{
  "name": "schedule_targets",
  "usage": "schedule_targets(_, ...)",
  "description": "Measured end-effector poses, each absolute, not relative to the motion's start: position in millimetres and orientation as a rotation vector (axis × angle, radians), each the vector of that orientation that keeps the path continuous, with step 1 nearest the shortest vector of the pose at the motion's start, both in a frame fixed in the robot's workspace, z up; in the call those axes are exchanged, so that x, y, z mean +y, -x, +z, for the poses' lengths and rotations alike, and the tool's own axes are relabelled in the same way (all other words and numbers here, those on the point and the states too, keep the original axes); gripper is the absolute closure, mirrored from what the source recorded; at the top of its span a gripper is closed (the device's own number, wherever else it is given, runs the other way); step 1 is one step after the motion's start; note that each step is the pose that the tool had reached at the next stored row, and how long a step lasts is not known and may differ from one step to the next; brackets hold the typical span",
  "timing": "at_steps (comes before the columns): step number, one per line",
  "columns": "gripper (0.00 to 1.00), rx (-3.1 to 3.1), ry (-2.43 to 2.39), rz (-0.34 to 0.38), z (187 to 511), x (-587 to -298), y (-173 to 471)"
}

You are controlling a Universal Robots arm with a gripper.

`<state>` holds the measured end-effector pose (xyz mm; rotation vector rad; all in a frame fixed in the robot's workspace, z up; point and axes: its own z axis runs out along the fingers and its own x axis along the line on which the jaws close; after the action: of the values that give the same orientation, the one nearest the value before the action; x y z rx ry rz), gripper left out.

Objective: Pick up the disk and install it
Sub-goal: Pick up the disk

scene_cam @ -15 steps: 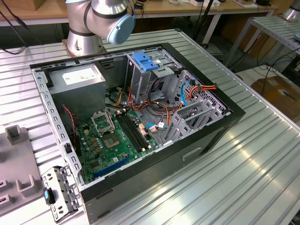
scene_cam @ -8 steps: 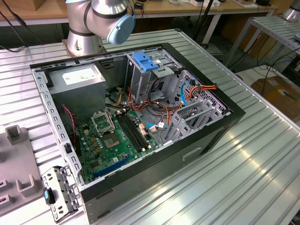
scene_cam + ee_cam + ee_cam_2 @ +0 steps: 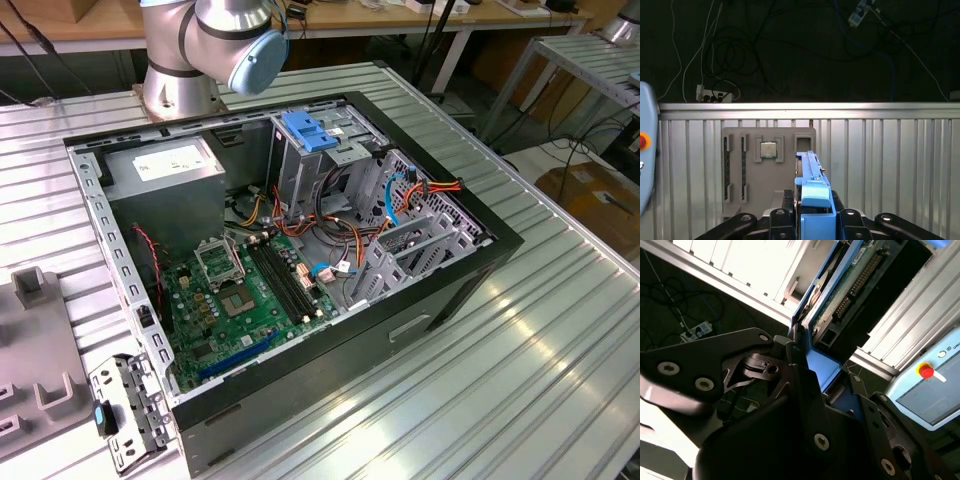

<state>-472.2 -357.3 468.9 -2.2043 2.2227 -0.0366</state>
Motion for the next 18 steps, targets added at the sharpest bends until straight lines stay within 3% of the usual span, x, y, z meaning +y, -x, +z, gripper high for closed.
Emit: schedule_targets(18, 0.63, 2.223, 2.205, -0.037, 493, -357, 472)
